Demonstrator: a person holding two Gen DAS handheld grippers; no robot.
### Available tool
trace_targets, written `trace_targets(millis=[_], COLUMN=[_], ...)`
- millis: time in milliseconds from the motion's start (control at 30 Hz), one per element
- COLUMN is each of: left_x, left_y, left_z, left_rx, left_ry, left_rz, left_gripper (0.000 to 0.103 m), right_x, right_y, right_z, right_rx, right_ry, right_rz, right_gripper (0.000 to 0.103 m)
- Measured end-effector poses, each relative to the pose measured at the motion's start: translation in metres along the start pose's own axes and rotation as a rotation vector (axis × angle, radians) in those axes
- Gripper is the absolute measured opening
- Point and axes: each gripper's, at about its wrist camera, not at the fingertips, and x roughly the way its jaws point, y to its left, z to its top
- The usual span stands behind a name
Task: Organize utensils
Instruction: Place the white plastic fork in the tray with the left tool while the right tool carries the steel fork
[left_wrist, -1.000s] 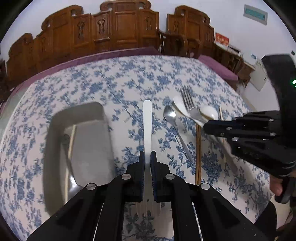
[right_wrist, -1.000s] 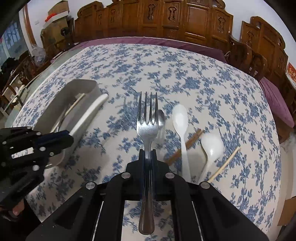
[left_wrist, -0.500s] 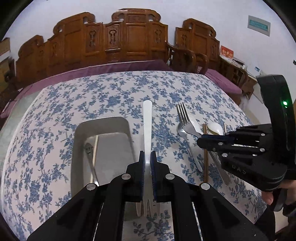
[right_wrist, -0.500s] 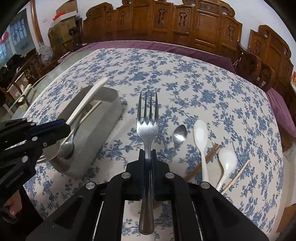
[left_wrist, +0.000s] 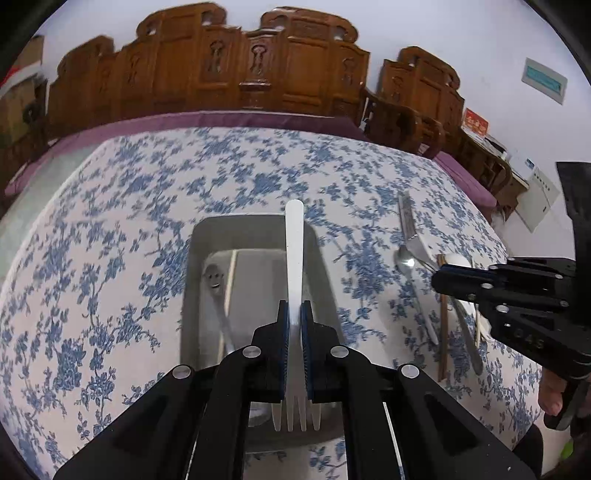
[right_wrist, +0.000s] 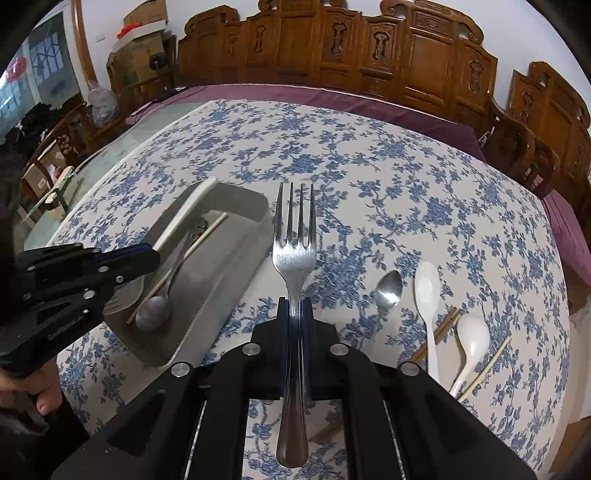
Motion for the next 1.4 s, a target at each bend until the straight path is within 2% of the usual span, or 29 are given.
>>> trace_targets(millis=[233,900,1400], left_x=[0.006,0.019,-0.013], left_y=[0.019,0.038,0.078], left_z=[0.001,0.005,0.020], left_rx=[-0.029,-0.055,-0.103], left_ry=[0.012,0.034,-0.044], left_rz=[0.003,0.024,0.076], left_gripper=[0.006,0.006,0.006], right_x=[0.006,0.022,0.033], right_y=[0.013,0.038,0.073], right_z=[0.009,0.023,0.044], right_rx=[-0.013,-0.022,-0.029], right_ry=[-0.001,0.002,-0.021], right_rz=[0.010,0.045,0.096], right_gripper=[0.008,0.008,0.008])
